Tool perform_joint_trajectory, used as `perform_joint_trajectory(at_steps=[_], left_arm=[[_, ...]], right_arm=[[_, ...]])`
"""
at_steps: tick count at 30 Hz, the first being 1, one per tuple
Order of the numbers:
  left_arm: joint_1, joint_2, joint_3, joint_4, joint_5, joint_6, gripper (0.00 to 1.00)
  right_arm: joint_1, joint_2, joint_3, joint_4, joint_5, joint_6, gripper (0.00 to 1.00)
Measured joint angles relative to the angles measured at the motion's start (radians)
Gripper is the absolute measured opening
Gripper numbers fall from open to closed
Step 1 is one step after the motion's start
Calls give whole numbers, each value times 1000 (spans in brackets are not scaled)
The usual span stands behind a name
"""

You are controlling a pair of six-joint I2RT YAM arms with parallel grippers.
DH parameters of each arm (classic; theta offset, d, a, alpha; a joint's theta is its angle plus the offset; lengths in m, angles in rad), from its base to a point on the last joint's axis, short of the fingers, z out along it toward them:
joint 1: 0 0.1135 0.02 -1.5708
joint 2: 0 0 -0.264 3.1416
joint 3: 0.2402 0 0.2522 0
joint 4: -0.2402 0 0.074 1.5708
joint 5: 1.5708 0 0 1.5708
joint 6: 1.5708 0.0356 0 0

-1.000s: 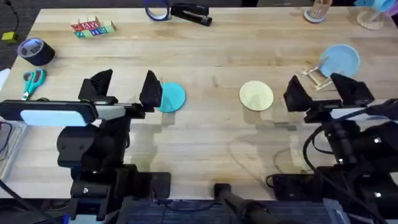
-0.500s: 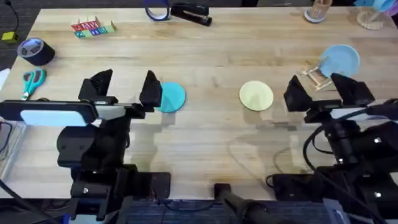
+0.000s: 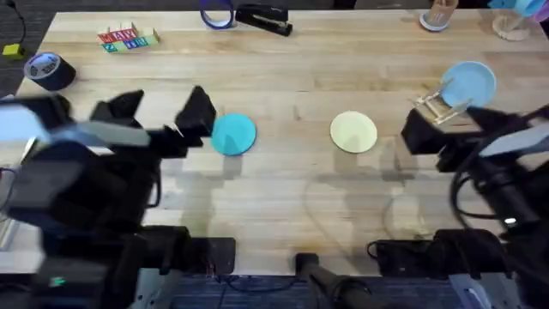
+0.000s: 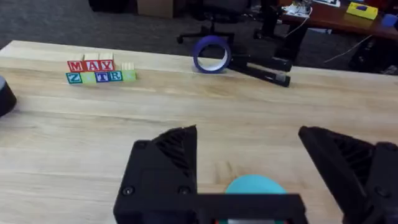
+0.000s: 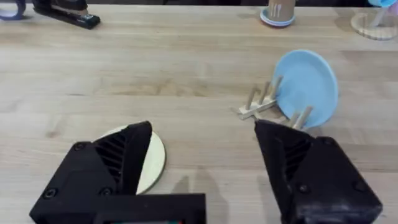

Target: Pick up the plates from the table one by one and place each into a slot on the dish rack.

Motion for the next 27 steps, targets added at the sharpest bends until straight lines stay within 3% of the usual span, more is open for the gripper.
perform_joint_trajectory(at_steps=[6, 17, 22, 27], left_arm=[[0, 229, 259, -148, 0, -18, 993], [0, 587, 610, -455, 9, -26, 991], [0, 674, 723, -561, 32, -25, 992], [0, 711, 751, -574, 40, -24, 993]], right_arm=[[0, 227, 290, -132, 0, -3, 995], [-2, 629, 747, -412, -49, -3, 996], [-2, 711, 830, -464, -57, -3, 995], [-2, 726, 835, -463, -60, -3, 996]])
